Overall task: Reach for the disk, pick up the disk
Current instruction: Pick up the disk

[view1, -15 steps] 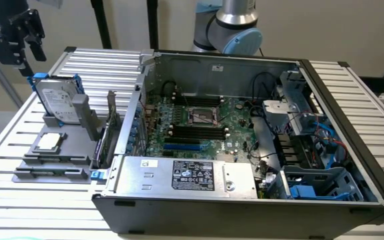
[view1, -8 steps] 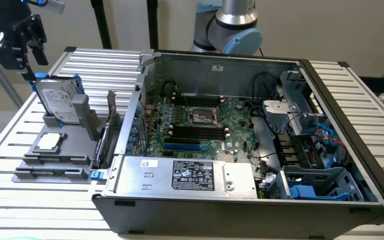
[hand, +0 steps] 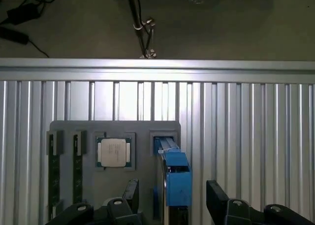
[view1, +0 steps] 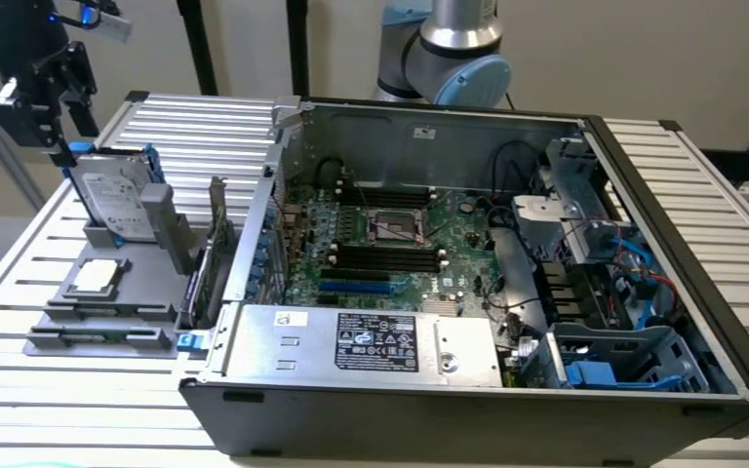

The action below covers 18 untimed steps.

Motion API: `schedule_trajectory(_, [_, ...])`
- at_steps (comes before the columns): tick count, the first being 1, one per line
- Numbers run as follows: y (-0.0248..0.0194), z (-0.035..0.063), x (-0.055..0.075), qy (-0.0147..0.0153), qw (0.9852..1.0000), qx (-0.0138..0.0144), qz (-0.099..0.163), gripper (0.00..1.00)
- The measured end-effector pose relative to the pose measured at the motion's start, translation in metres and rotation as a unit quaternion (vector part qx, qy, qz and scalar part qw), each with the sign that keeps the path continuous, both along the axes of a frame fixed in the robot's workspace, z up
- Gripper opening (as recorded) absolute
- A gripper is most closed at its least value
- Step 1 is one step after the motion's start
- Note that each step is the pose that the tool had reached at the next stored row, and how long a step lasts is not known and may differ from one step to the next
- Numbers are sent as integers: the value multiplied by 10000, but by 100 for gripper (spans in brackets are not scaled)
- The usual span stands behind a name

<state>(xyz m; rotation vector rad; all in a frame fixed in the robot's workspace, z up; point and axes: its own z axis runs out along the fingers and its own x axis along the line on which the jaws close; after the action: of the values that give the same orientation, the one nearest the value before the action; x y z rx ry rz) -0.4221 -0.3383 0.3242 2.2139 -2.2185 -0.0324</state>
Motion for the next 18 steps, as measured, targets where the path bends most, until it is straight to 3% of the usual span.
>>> schedule_trajectory(18, [23, -322, -25, 0, 9999, -1, 107, 65])
